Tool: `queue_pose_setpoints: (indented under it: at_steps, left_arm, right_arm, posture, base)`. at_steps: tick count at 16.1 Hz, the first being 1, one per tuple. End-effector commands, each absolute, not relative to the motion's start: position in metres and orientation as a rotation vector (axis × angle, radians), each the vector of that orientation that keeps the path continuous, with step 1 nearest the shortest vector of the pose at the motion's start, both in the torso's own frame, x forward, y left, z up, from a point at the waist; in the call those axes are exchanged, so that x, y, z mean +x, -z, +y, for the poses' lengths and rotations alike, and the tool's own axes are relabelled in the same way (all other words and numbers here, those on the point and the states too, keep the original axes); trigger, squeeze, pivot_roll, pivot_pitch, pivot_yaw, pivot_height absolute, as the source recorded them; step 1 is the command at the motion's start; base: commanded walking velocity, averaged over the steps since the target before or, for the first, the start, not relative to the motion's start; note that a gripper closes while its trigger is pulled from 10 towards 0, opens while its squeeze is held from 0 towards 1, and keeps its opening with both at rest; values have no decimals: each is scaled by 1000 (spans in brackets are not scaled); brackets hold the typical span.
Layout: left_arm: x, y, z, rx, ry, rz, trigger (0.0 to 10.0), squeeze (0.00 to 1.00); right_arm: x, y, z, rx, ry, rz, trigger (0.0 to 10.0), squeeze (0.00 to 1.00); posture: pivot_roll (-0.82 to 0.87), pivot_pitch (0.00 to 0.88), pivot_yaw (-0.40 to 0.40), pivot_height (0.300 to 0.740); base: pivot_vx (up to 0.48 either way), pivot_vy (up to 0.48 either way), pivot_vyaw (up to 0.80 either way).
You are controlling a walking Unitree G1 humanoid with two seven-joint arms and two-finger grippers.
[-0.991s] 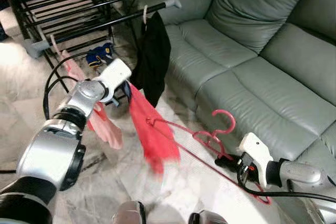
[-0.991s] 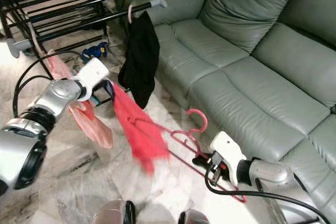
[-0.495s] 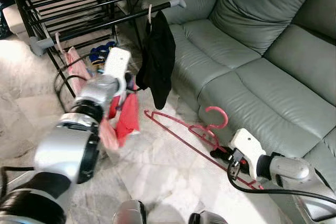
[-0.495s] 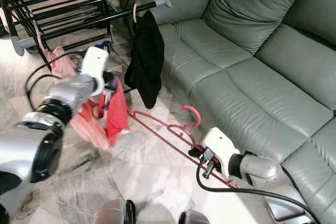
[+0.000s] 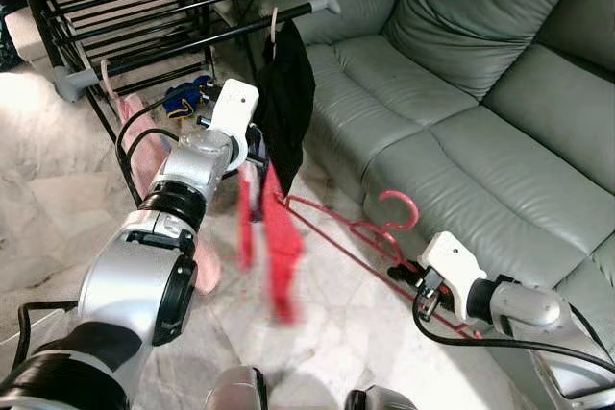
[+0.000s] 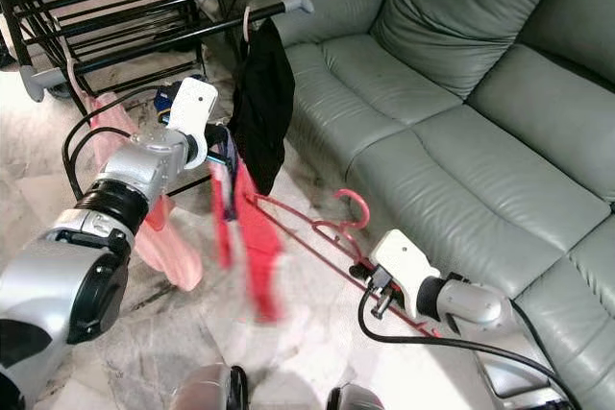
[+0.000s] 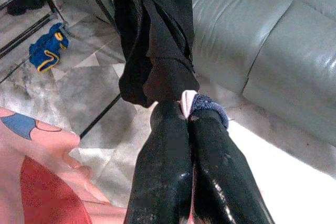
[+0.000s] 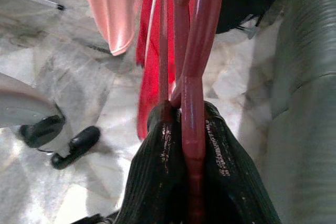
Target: Hang hanger
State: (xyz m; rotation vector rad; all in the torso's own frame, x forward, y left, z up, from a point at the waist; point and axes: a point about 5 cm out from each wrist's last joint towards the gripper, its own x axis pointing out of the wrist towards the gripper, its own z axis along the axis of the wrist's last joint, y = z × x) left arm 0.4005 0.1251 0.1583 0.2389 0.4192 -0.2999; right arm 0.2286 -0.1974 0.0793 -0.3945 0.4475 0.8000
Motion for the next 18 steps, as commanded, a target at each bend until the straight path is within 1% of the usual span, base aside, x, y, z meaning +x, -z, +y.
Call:
queue_pose_setpoints:
  at_steps: [1,3,7,9,10,11,12,13,14,15,17,18]
  left_arm:
    - [402,-167,127,263,307,389,10000,0]
    - [402,-167,132,245,297,400,10000,0]
    - [392,-179,109,220,434,395,10000,0]
    - [384,-177,101,206,520,428,10000,0]
    - [382,-171,100,195,528,443,10000,0]
    - [381,-165,101,166,498,443,10000,0]
    - [385,-156,110,90,350,453,10000,0]
    - [387,-146,120,44,154,436,10000,0]
    - [386,-141,124,71,66,423,10000,0]
    - [385,-137,126,34,-6,443,10000,0]
    - [384,-135,128,19,-69,442,10000,0]
    - [385,-136,123,6,-55,441,10000,0]
  right_arm:
    - [233,-83,-200,-428,-774,417,10000,0]
    - [239,-85,-204,-429,-728,403,10000,0]
    - [251,-83,-215,-424,-620,389,10000,0]
    - [254,-84,-216,-422,-612,379,10000,0]
    - [254,-87,-213,-418,-634,363,10000,0]
    - [254,-89,-210,-415,-661,355,10000,0]
    - [251,-92,-206,-417,-712,357,10000,0]
    - [246,-98,-202,-413,-793,371,10000,0]
    - [244,-101,-201,-437,-826,377,10000,0]
    - [244,-104,-203,-456,-844,382,10000,0]
    - [244,-108,-206,-467,-866,393,10000,0]
    - [245,-110,-207,-461,-874,397,10000,0]
  posture:
    - [-31,44,25,740]
    - [-34,44,22,740]
    - [-30,44,15,740]
    - [-30,44,15,740]
    - [-25,44,17,740]
    - [-25,44,17,740]
    - [-31,44,22,740]
    - [-35,43,23,740]
    - [-35,43,23,740]
    - [-39,43,22,740]
    - [-39,43,22,740]
    - [-41,41,22,740]
  base:
    - [0,0,0]
    - [0,0,0]
    - [0,0,0]
    - [0,0,0]
    - [0,0,0]
    - [0,0,0]
    - [0,0,0]
    - [0,0,0]
    - [0,0,0]
    - [0,0,0]
    - [0,0,0]
    - [0,0,0]
